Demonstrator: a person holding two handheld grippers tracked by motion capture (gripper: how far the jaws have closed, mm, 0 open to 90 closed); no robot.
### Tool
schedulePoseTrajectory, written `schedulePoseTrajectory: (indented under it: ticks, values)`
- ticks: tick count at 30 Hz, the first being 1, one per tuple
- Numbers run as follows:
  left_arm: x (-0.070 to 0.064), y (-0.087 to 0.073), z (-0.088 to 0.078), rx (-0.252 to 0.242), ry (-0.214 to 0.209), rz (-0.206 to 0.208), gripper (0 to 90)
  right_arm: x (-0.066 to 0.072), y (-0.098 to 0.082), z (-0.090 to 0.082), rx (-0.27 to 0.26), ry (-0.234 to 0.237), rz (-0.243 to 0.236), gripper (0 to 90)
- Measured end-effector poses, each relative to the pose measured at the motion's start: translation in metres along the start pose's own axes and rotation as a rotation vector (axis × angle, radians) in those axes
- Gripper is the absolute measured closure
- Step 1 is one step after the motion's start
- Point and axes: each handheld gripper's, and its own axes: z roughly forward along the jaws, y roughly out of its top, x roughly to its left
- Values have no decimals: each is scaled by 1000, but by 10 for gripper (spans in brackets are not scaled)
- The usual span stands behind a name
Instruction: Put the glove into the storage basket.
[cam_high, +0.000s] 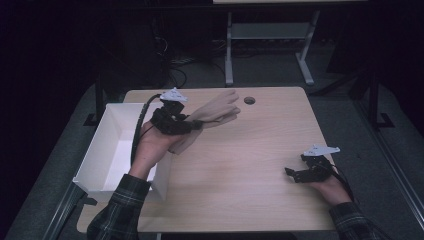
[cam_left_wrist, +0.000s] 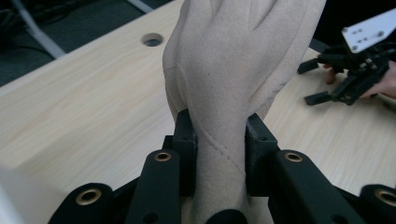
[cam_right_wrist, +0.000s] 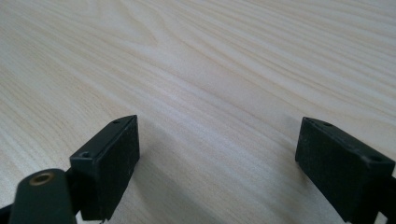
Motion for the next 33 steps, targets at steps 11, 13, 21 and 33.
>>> schedulePoseTrajectory:
  ticks: [11, 13, 21, 33]
  values:
    - [33, -23, -48, -30, 110, -71, 709, 0, 0, 0, 0, 0, 1, 130]
    - [38, -30, -56, -33, 130, -85, 709, 0, 0, 0, 0, 0, 0, 130]
    - [58, -59, -78, -30, 203, -144, 708, 0, 0, 0, 1, 0, 0, 130]
    - [82, -103, -78, 19, 292, -238, 709, 0, 0, 0, 0, -1, 0, 130]
